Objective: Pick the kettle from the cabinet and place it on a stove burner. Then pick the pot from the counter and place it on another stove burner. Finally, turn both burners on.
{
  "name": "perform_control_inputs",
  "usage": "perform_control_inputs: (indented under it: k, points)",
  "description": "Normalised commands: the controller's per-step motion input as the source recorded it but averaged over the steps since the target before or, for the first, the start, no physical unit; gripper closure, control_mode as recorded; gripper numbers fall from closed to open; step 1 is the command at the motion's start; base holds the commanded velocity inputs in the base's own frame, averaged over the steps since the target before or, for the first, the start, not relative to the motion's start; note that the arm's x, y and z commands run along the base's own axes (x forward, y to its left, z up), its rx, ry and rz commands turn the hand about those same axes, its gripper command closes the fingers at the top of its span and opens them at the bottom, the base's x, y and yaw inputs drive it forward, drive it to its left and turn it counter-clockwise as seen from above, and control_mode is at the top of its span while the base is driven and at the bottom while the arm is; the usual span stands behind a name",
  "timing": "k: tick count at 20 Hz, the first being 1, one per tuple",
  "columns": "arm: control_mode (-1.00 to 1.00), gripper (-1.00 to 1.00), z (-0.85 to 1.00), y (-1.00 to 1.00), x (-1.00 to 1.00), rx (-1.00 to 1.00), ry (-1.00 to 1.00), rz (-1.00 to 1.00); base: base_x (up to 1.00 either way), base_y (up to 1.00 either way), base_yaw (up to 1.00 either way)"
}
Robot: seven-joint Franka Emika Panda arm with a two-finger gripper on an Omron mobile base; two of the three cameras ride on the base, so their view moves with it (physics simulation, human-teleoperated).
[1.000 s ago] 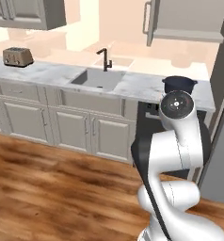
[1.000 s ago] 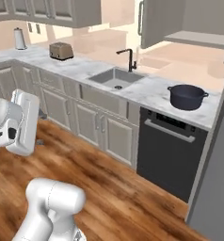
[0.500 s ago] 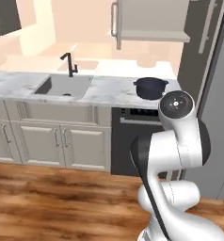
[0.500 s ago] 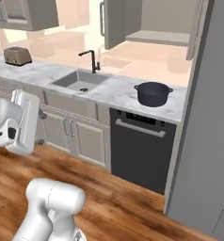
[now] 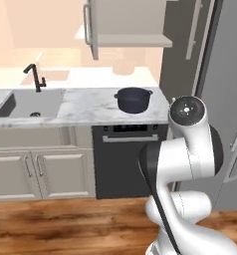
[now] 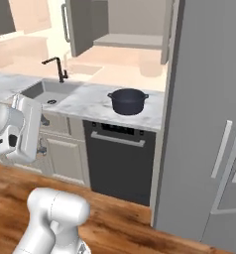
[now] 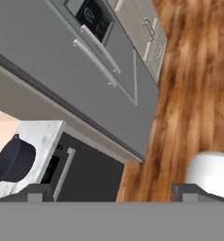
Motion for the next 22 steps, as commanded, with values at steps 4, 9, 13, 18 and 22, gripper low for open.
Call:
perform_control_inputs:
  k: [4,9,13,18,22]
  points:
    - [1.0,-1.0,0.0,0.0,0.0,0.0,0.0,0.0,0.63,0.23,-0.28]
    - [1.0,-1.0,0.0,0.0,0.0,0.0,0.0,0.0,0.68,0.32,-0.23]
    - [1.0,-1.0,0.0,0.0,0.0,0.0,0.0,0.0,0.7,0.32,-0.19]
    - [1.0,-1.0,0.0,0.0,0.0,0.0,0.0,0.0,0.66,0.36,-0.18]
    - [1.0,-1.0,0.0,0.0,0.0,0.0,0.0,0.0,0.61,0.33,-0.17]
